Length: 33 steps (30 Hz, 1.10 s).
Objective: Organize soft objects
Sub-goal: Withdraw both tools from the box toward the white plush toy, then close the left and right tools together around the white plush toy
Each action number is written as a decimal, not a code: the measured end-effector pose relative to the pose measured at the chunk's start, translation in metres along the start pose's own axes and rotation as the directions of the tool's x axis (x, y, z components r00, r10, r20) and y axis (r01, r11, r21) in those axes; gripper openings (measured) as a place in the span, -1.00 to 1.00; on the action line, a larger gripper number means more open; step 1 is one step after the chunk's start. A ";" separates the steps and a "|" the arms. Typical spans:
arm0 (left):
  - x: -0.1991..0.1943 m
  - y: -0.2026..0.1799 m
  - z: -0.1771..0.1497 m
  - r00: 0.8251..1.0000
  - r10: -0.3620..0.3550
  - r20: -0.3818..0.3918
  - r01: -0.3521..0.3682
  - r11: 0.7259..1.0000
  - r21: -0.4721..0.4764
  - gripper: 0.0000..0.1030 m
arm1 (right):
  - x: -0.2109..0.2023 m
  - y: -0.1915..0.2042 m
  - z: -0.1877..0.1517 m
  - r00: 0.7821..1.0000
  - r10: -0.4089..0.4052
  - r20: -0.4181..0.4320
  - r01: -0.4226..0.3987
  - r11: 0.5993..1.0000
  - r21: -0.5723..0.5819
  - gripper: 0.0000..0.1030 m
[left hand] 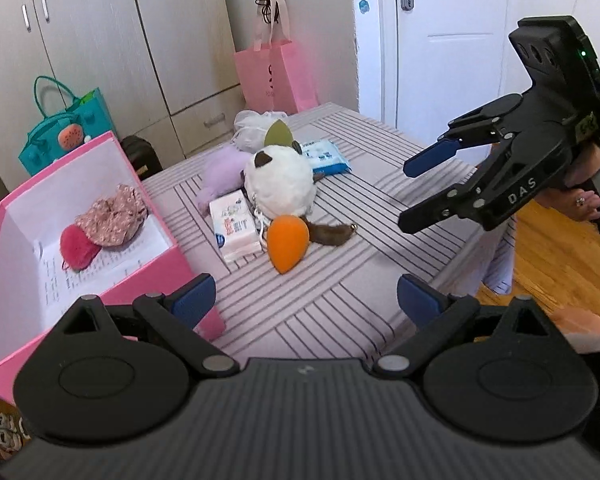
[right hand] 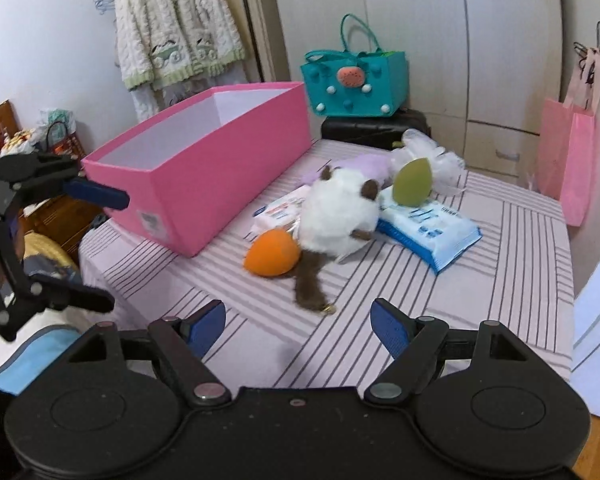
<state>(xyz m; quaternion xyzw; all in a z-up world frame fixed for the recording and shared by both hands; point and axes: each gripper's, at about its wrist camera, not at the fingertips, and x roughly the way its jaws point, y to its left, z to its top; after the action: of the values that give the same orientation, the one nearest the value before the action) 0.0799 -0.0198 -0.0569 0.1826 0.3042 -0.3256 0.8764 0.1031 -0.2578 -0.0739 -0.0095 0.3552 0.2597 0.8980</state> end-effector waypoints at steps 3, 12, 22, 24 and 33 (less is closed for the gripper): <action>0.011 -0.003 0.003 0.999 0.000 0.033 0.000 1.000 -0.004 0.89 | 0.008 -0.008 0.000 0.999 -0.021 0.026 0.021 1.000 0.009 0.62; 0.040 0.008 0.027 0.988 -0.056 0.142 0.076 0.988 -0.136 0.86 | 0.035 -0.023 0.005 0.995 -0.027 0.101 0.027 1.000 0.002 0.62; 0.086 0.022 0.059 0.983 0.016 0.183 0.029 0.970 -0.241 0.78 | 0.070 -0.035 0.018 0.987 0.037 0.156 -0.044 0.998 0.043 0.62; 0.099 0.028 0.065 0.985 0.033 0.171 0.014 0.963 -0.269 0.78 | 0.077 -0.035 0.020 0.987 0.030 0.157 -0.036 0.998 0.042 0.62; 0.143 0.043 0.067 0.996 -0.003 0.092 0.036 0.934 -0.354 0.51 | 0.100 -0.032 0.023 0.985 -0.033 0.171 0.021 0.997 0.072 0.62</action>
<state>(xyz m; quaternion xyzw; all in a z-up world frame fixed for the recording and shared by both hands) 0.2234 -0.0899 -0.0947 0.0031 0.3199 -0.2819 0.9045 0.1937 -0.2349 -0.1263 0.0397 0.2848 0.2346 0.9286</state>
